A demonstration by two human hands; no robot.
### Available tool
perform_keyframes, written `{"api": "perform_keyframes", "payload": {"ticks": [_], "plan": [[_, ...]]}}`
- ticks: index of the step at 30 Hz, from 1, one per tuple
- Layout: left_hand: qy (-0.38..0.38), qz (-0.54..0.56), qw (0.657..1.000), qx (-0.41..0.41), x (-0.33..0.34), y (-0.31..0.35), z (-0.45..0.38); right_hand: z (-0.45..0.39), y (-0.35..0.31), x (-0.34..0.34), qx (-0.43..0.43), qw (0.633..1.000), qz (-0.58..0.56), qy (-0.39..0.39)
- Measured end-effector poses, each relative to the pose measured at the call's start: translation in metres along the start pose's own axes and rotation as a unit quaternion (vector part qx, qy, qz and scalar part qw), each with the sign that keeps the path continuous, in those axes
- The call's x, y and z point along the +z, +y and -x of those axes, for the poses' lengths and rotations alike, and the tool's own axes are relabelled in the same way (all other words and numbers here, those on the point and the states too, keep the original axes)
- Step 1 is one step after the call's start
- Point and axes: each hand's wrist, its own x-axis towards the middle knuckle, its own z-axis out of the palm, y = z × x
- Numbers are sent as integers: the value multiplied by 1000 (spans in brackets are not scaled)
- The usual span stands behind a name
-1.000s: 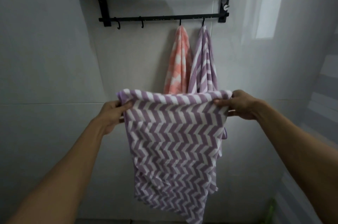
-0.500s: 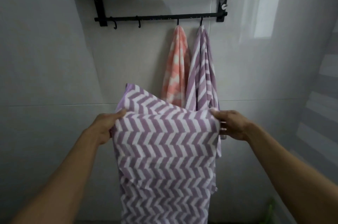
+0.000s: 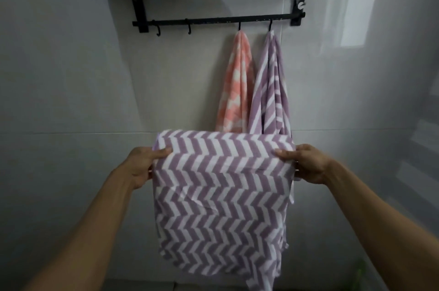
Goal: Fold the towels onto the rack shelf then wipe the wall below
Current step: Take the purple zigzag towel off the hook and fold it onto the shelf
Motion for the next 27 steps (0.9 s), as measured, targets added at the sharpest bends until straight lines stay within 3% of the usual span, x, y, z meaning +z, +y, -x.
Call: {"api": "perform_keyframes", "payload": {"ticks": [3, 5, 10, 14, 19, 23, 27], "plan": [[0, 80, 997, 11, 4, 4, -1, 1, -6, 3, -4, 998, -63, 5], [-11, 52, 999, 1, 7, 5, 0, 2, -13, 4, 4, 999, -42, 2], [80, 24, 996, -19, 16, 6, -3, -8, -28, 7, -21, 990, 21, 141], [122, 52, 991, -3, 23, 27, -10, -15, -47, 8, -45, 979, 45, 195], [162, 49, 984, 50, 23, 46, -9, -1, -68, 9, -16, 989, 109, 102], [166, 32, 984, 64, 17, 52, -11, -9, -65, 11, -58, 984, 49, 163], [169, 23, 982, 78, 21, 57, -6, -12, -66, 10, -65, 991, 51, 107]]}}
